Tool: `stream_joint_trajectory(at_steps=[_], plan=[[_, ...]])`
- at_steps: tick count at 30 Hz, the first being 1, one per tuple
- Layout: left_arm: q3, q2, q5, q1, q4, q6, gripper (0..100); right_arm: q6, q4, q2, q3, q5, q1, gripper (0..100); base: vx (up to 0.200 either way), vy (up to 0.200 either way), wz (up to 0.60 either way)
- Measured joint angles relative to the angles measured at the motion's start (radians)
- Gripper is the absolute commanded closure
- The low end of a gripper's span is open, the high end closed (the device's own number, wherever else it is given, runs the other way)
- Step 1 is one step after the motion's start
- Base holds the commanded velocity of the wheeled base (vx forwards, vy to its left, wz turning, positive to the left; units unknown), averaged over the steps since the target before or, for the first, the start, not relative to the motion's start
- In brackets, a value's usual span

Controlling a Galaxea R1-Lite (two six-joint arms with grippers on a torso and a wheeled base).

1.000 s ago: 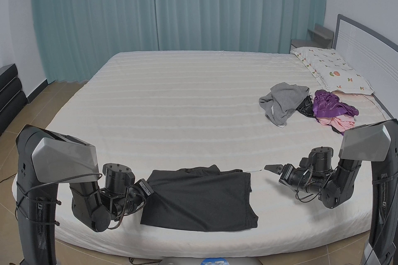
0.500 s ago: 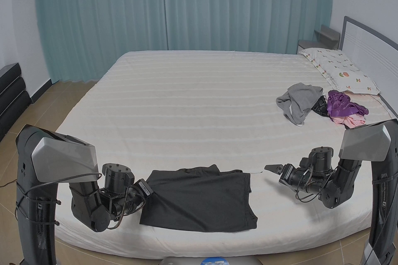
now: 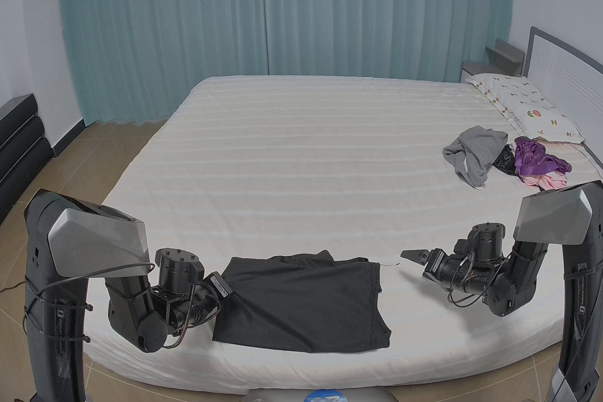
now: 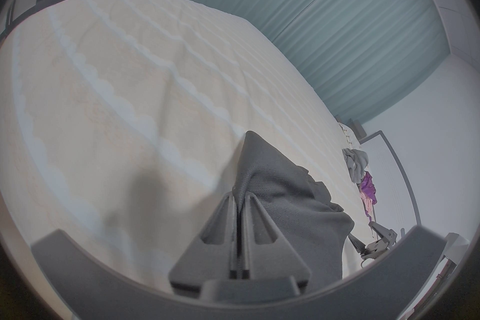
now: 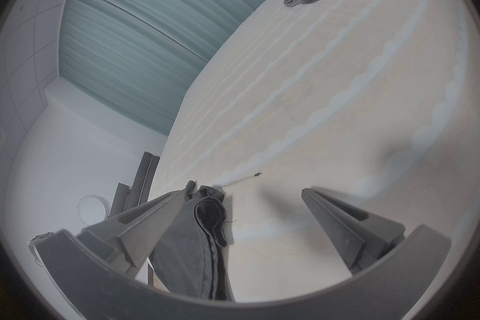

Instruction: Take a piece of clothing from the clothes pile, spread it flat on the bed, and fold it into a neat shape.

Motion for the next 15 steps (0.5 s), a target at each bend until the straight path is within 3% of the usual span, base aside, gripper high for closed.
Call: stream_joint_trajectory(at_steps=[11, 12, 15], plan=[[0.018, -0.005, 0.008, -0.035, 0.000, -0.002, 100, 0.000, 0.000, 0.000, 0.000, 0.000, 0.001, 0, 0.000, 0.000, 0.00], [0.019, -0.007, 0.010, -0.038, 0.000, -0.006, 0, 0.000, 0.000, 0.000, 0.000, 0.001, 0.000, 0, 0.000, 0.000, 0.00], [0.022, -0.010, 0.013, -0.046, 0.000, -0.022, 0, 0.000, 0.000, 0.000, 0.000, 0.000, -0.001, 0, 0.000, 0.000, 0.00]])
